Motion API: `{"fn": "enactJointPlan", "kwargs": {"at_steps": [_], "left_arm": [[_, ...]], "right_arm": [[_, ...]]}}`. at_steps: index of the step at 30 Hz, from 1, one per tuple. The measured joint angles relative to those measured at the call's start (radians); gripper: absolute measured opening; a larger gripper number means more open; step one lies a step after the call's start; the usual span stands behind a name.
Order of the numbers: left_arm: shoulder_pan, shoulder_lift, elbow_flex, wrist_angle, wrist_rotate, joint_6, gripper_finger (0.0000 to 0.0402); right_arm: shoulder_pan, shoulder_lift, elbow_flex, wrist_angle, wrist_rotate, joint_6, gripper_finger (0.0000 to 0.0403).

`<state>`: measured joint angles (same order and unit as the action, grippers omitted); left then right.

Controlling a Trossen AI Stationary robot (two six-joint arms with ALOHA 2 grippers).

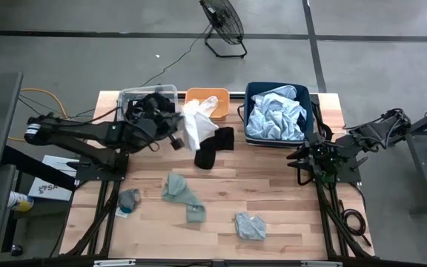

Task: Pick & Place Cloths
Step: Put the white underwear into the transparent bin

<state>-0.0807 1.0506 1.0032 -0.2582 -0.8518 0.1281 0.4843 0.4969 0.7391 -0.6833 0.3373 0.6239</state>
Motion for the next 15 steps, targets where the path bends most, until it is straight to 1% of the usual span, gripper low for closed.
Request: {"fn": "enactJointPlan", "kwargs": {"at_steps": [3,6,11,13,15], "left_arm": [[0.036,-0.045,-0.002,-0.068,-0.076,-0.052,0.0019],[0.087,-0.09,-0.002,-0.186,-0.122,-0.211,0.0019],[0.2,-0.144,-0.002,-0.395,-0.128,-0.453,0.0019],[0.25,-0.156,-0.002,-0.475,-0.121,-0.515,0.0018],[0.299,-0.163,-0.002,-0.514,-0.103,-0.57,0.0014]], "right_arm": [[0.0,0.0,0.0,0.001,0.0,0.0,0.0124],[0.0,0.0,0.0,0.001,0.0,0.0,0.0124],[0.0,0.0,0.0,0.0,0.0,0.0,0.0124],[0.0,0.0,0.0,0.0,0.0,0.0,0.0124],[0.0,0.0,0.0,0.0,0.0,0.0,0.0124]]}}
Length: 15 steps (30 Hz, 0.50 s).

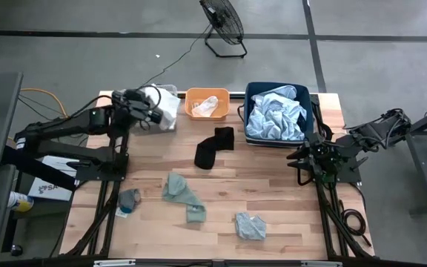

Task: Pick & Place Cloths
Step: Put the white underwear into the transparent bin

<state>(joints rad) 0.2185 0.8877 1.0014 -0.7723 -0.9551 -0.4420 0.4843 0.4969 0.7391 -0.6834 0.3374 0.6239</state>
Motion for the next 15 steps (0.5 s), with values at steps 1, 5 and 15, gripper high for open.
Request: {"fn": "enactJointPlan", "kwargs": {"at_steps": [1,5,15], "left_arm": [[0.024,-0.001,0.0,-0.023,0.013,-0.026,0.0012],[0.128,-0.001,0.0,-0.09,0.085,-0.131,0.001],[0.414,0.059,0.0,-0.193,0.294,-0.304,0.001]], "right_arm": [[0.0,0.0,0.0,0.0,0.0,0.0,0.0124],[0.0,0.0,0.0,0.0,0.0,0.0,0.0124],[0.0,0.0,0.0,-0.001,0.0,0.0,0.0124]]}}
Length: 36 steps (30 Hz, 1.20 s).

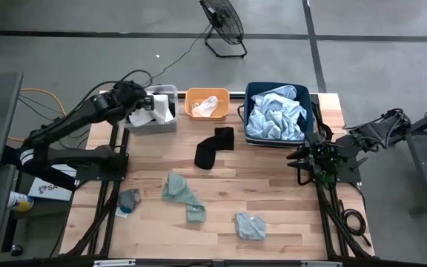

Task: Pick & Place Cloths
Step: Put the white underwear into the transparent bin

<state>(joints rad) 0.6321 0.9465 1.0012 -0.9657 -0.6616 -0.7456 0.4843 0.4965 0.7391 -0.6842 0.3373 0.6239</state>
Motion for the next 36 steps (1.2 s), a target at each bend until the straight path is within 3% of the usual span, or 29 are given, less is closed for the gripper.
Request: {"fn": "enactJointPlan", "kwargs": {"at_steps": [7,17,36], "left_arm": [[0.102,0.133,0.0,0.03,0.081,-0.004,0.001],[0.11,0.322,0.0,0.059,0.141,-0.028,0.0011],[0.174,0.481,0.001,0.05,0.215,-0.05,0.0012]], "right_arm": [[0.0,0.0,0.0,0.0,0.0,0.0,0.0124],[0.0,0.0,0.0,0.0,0.0,0.0,0.0124],[0.0,0.0,0.0,0.0,0.0,0.0,0.0124]]}}
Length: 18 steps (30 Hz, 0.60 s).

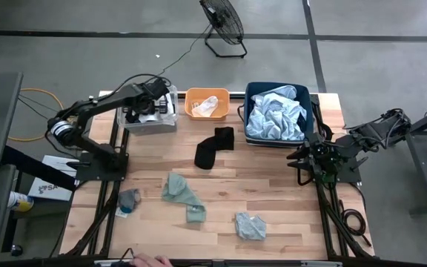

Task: Pick & Place Cloths
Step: Put the white underwear into the transparent bin

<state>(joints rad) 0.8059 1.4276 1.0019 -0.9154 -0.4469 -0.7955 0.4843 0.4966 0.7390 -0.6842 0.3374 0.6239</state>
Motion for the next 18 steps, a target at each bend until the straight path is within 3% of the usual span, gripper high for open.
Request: {"fn": "enactJointPlan", "kwargs": {"at_steps": [10,18], "left_arm": [[0.036,0.104,0.001,0.008,0.034,0.038,0.0012],[0.066,0.105,0.0,0.027,0.049,0.134,0.0012]], "right_arm": [[0.0,0.0,0.0,0.0,0.0,0.0,0.0124],[0.0,0.0,0.0,0.0,0.0,0.0,0.0124]]}}
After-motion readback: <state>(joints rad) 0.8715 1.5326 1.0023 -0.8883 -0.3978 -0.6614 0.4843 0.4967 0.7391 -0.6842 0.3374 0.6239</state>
